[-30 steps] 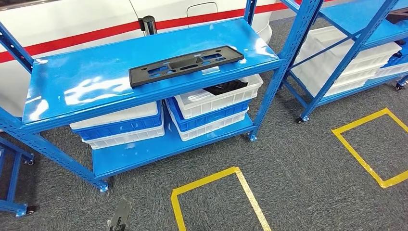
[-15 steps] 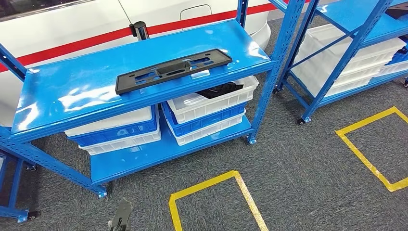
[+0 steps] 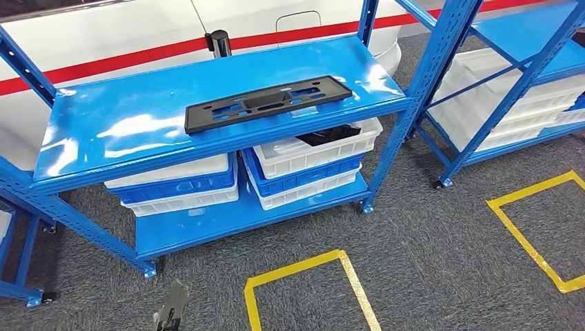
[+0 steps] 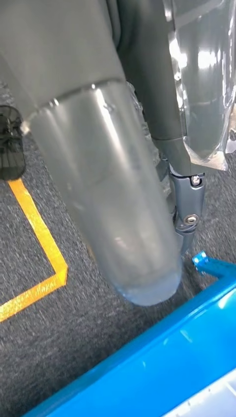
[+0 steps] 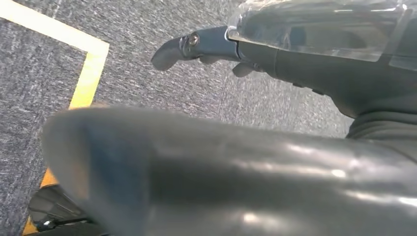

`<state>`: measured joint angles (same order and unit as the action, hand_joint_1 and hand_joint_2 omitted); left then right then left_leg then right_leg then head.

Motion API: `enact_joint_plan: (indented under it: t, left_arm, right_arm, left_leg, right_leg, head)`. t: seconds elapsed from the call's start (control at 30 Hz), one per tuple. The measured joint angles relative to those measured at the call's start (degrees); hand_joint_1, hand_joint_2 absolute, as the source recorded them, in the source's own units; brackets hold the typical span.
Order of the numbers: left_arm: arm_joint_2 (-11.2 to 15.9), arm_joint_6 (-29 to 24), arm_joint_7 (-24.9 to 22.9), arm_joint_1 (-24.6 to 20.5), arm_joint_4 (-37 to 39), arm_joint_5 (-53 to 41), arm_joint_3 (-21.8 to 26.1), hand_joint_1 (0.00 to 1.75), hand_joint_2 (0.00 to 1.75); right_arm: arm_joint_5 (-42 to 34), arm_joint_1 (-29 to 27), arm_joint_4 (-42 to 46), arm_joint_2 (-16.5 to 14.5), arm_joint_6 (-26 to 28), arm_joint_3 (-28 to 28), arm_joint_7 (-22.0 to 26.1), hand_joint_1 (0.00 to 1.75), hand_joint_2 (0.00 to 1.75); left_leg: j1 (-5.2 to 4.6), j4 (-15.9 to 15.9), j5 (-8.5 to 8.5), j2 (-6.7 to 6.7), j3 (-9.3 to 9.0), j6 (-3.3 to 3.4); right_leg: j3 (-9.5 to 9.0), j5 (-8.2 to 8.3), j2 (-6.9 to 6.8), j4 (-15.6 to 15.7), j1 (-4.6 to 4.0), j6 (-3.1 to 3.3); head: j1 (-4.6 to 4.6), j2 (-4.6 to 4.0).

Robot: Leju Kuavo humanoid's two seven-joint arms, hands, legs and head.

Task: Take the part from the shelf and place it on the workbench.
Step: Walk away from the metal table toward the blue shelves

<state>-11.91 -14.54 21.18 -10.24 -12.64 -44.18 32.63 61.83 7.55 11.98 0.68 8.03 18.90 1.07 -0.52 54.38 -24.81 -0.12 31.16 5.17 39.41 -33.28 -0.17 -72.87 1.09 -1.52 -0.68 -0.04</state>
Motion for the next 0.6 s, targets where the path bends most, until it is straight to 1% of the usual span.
enact_joint_plan:
  t: [0.03,0.07,0.1,0.13,0.17,0.2,0.23,0.27,0.37,0.4,0.43,0.47,0.5,0.53,0.57,0.6]
  left_arm:
    - [0.0,0.0,0.0,0.1,0.0,0.1,0.0,0.0,0.44]
    - [0.0,0.0,0.0,0.2,0.0,0.2,0.0,0.0,0.87]
    - [0.0,0.0,-0.1,0.3,0.0,0.3,0.0,0.0,1.31]
    - [0.0,0.0,-0.1,0.3,0.0,0.3,0.0,0.0,1.75]
    - [0.0,0.0,-0.2,0.3,0.0,0.4,0.0,0.0,1.75]
    - [0.0,0.0,-0.2,0.3,0.0,0.4,0.0,0.0,1.75]
    - [0.0,0.0,-0.2,0.3,0.0,0.4,0.0,0.0,1.75]
    - [0.0,0.0,-0.2,0.3,0.0,0.4,0.0,0.0,1.75]
    - [0.0,0.0,-0.2,0.3,0.0,0.4,0.0,0.0,1.75]
    - [0.0,0.1,-0.3,0.4,0.0,0.4,0.0,0.0,1.75]
    - [0.0,0.3,-0.7,0.4,0.1,0.4,0.0,0.0,1.75]
    - [0.0,0.8,-1.5,0.5,0.1,0.4,0.0,0.0,1.75]
    - [0.1,1.5,-2.4,0.5,0.1,0.5,0.1,0.0,1.75]
    - [0.1,2.2,-3.4,0.5,0.1,0.7,0.1,0.0,1.75]
    - [0.2,2.8,-4.0,0.5,0.1,0.8,0.1,0.0,1.75]
    - [0.2,3.2,-4.3,0.5,0.2,1.0,0.1,0.0,1.75]
  right_arm:
    - [0.1,0.0,0.0,0.1,-0.1,0.0,0.0,0.0,0.0]
    - [0.2,0.0,0.0,0.1,-0.2,0.0,0.0,0.0,0.0]
    - [0.3,0.0,0.0,0.1,-0.3,0.0,0.0,0.0,0.0]
    - [0.3,0.1,0.0,0.1,-0.5,0.0,0.1,0.0,0.0]
    - [0.3,0.2,0.0,0.1,-0.6,0.0,0.1,0.0,0.0]
    - [0.3,0.2,0.0,0.1,-0.7,0.0,0.2,0.0,0.0]
    - [0.3,0.3,0.0,0.1,-0.8,0.0,0.2,0.0,0.0]
    - [0.3,0.3,0.0,0.1,-0.8,0.0,0.2,0.0,0.0]
    - [0.3,0.3,0.0,0.1,-0.9,0.0,0.2,0.0,0.0]
    - [0.2,0.3,0.0,0.1,-0.9,0.0,0.2,0.0,0.0]
    - [0.2,0.3,0.0,0.1,-0.9,0.0,0.2,0.0,0.0]
    - [0.2,0.3,0.0,0.1,-0.9,0.0,0.3,0.0,0.0]
    - [0.2,0.3,0.0,0.2,-0.9,0.0,0.4,0.0,0.0]
    - [0.3,0.3,0.0,0.2,-0.9,0.0,0.6,0.0,0.0]
    - [0.3,0.3,0.0,0.2,-0.9,0.0,0.8,0.0,0.0]
    - [0.4,0.3,0.0,0.2,-0.9,0.0,0.9,0.0,0.0]
  left_leg:
    - [0.2,0.2,-0.15,-0.26,-0.01,-0.28]
    - [0.47,0.5,-0.38,-0.54,-0.01,-0.68]
    - [0.66,1.1,-0.73,-0.79,0.11,-1.24]
    - [0.72,1.8,-1.21,-1.05,0.35,-1.88]
    - [0.69,2.5,-1.62,-1.25,0.63,-2.44]
    - [0.58,3.0,-1.93,-1.37,0.88,-2.87]
    - [0.5,3.2,-2.09,-1.45,1.03,-3.07]
    - [0.48,3.2,-2.09,-1.47,1.05,-3.11]
    - [0.51,3.2,-2.05,-1.48,1.07,-3.16]
    - [0.58,3.2,-2.01,-1.5,1.08,-3.21]
    - [0.76,3.4,-2.17,-1.49,1.15,-3.37]
    - [0.97,7.1,-4.15,-1.19,2.89,-3.76]
    - [1.15,11.7,-6.18,-0.85,5.19,-4.15]
    - [1.3,15.8,-7.78,-0.48,7.3,-4.47]
    - [1.33,18.6,-8.52,-0.12,8.85,-4.61]
    - [1.33,16.6,-6.82,-0.01,8.05,-4.43]
  right_leg:
    - [-0.46,0.9,0.0,1.1,0.34,-0.82]
    - [-2.02,2.47,0.0,4.3,0.71,-1.75]
    - [-4.05,4.01,0.12,8.5,1.12,-2.61]
    - [-5.79,5.13,0.35,11.9,1.29,-2.92]
    - [-6.95,5.74,0.53,14.2,1.37,-2.83]
    - [-7.41,5.83,0.7,15.1,1.34,-2.49]
    - [-7.44,5.81,0.76,15.0,1.18,-2.07]
    - [-7.39,5.81,0.7,14.9,1.18,-1.91]
    - [-7.35,5.79,0.69,14.8,1.16,-1.73]
    - [-7.33,5.78,0.68,14.8,1.11,-1.57]
    - [-7.35,5.84,0.62,14.8,1.18,-1.25]
    - [-7.38,5.86,0.4,14.8,1.21,-0.7]
    - [-7.42,5.86,0.13,14.9,1.24,-0.21]
    - [-7.48,5.85,-0.16,14.9,1.29,0.24]
    - [-7.53,5.78,-0.42,14.9,1.24,0.51]
    - [-7.61,5.74,-0.55,14.9,1.22,0.53]
  head:
    - [0.01,-0.01]
    - [0.01,-0.01]
    - [0.06,-0.01]
    - [0.16,-0.02]
    - [0.18,-0.02]
    - [0.2,-0.02]
    - [0.16,-0.02]
    - [0.09,-0.02]
    - [0.04,-0.01]
    - [0.03,-0.01]
    - [0.01,-0.02]
    - [-0.07,-0.01]
    - [-0.11,-0.02]
    - [-0.19,-0.02]
    - [-0.27,-0.02]
    - [-0.27,-0.02]
